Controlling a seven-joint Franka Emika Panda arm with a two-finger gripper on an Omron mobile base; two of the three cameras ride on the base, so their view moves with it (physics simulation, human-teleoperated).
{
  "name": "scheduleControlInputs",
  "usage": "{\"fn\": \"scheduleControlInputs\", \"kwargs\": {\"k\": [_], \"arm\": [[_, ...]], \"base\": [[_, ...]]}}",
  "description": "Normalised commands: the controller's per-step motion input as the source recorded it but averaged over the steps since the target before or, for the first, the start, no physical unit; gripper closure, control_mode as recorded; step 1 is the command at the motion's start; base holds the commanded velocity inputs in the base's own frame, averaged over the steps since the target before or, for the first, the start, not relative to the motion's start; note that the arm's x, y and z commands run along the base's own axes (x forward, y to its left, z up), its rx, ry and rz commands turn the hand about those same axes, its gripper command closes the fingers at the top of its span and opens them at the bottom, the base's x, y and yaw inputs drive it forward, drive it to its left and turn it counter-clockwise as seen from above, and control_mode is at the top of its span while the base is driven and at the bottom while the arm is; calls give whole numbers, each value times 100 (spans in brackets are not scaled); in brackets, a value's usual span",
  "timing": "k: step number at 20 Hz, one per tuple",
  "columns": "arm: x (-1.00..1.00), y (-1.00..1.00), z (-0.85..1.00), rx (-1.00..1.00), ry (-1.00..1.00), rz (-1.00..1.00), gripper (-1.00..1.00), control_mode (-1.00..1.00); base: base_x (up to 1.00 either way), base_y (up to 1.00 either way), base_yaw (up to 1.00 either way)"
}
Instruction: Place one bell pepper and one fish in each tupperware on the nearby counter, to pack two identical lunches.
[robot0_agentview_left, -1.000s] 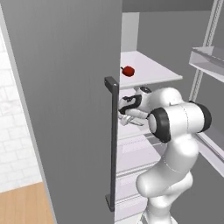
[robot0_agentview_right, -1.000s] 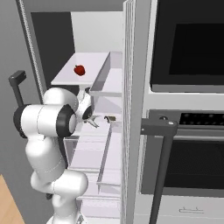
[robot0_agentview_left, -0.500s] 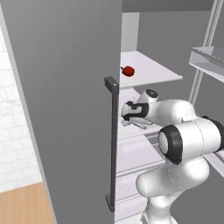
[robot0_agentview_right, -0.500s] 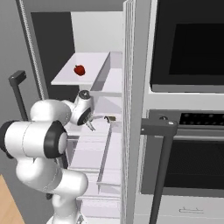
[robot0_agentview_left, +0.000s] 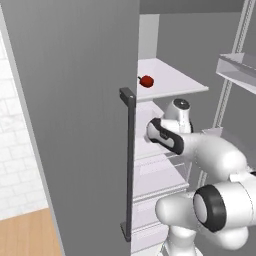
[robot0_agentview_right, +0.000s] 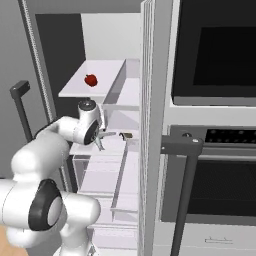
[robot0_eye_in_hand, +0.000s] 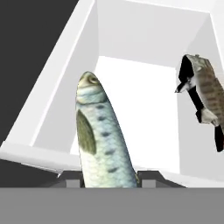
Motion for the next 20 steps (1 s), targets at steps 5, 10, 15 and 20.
{"fn": "scheduleControlInputs", "kwargs": {"k": [5,10,15,20], "arm": [[-83,0,5,0,-1,-5,100,-100],[-74,-3,33,0,-3,-5,100,-100],[-39,-8,72,0,1,-7,100,-100],[-59,-1,66,0,2,-12,100,-100]], "base": [[0,0,0],[0,0,0],[0,0,0],[0,0,0]]}}
